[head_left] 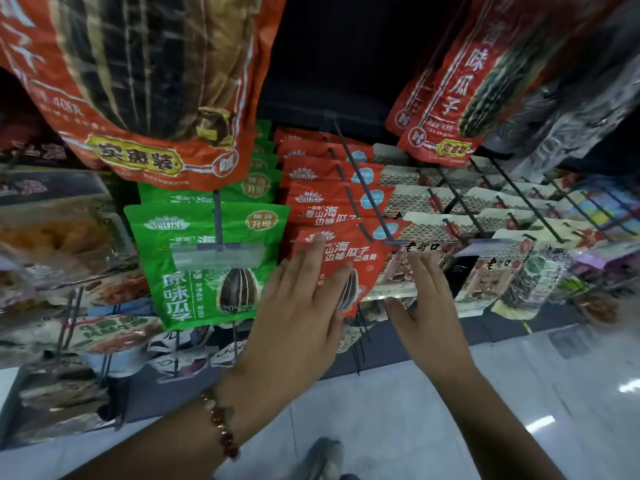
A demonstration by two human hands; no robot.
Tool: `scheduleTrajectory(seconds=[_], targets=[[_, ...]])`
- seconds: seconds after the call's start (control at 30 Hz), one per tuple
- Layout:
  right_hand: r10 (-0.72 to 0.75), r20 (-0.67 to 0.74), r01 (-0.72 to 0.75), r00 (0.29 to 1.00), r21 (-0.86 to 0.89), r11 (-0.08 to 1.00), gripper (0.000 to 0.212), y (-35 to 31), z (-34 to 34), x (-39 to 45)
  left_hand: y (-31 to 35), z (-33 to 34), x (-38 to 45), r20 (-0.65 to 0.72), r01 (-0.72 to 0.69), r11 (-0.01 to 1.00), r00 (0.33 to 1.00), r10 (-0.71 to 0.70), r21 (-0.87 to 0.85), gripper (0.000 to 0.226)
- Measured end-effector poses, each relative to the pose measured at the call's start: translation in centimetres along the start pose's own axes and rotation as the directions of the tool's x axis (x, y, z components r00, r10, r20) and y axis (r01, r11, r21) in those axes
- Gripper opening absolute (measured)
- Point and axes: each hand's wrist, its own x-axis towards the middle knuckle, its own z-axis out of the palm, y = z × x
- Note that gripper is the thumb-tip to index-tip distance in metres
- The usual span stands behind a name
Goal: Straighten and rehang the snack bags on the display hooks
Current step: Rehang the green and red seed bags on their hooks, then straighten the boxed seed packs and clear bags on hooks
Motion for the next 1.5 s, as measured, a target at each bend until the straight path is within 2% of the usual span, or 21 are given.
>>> scheduleTrajectory(seconds=[0.1,0.27,0.43,0.53,0.67,0.77,0.9,1.07,1.23,1.5], targets=[[0.003,0.008,-0.004,1.0,0.025,1.0,0.066,1.8,-0.1,-0.5,1.1,0.3,-0.4,0.052,-0.003,1.0,0.999,0.003,0.009,0.056],[-0.043,0.043,0.041,0.998,0.057,0.998,0.061,5.2,-0.3,0.0,2.5,2.2,0.7,0.166,0.062,0.992,0.983,-0.08,0.112,0.062],[-0.088,0.16,0.073,0.983,0.098,0.993,0.058,10.3,-2.1,0.8,6.8,4.6,2.9,0.307,0.13,0.964,0.931,-0.2,0.233,0.06],[-0.109,0.185,0.093,0.977,0.092,0.991,0.056,14.9,-3.8,1.4,9.8,6.8,4.9,0.37,0.181,0.945,0.887,-0.277,0.273,0.064],[-0.091,0.221,0.063,0.971,0.129,0.99,0.056,21.6,-6.7,2.6,14.1,9.7,7.8,0.357,0.228,0.928,0.875,-0.328,0.294,0.066],[-0.18,0.155,0.155,0.971,0.163,0.974,0.049,25.9,-9.2,4.1,17.3,11.3,9.7,0.353,0.241,0.923,0.871,-0.342,0.299,0.066],[-0.155,0.123,0.13,0.98,0.191,0.973,0.05,29.4,-12.4,6.6,20.7,12.9,11.5,0.317,0.247,0.943,0.896,-0.31,0.225,0.062],[-0.181,0.055,0.161,0.982,0.262,0.952,0.05,31.4,-14.1,10.0,23.0,14.4,13.5,0.232,0.223,0.954,0.935,-0.268,0.202,0.054],[-0.177,0.062,0.155,0.982,0.268,0.951,0.048,32.0,-14.5,11.9,24.8,16.0,16.1,0.261,0.243,0.951,0.921,-0.288,0.194,0.063],[-0.125,0.087,0.101,0.988,0.242,0.965,0.076,33.2,-14.7,14.5,26.7,17.7,21.2,0.213,0.303,0.953,0.931,-0.296,-0.002,0.071]])
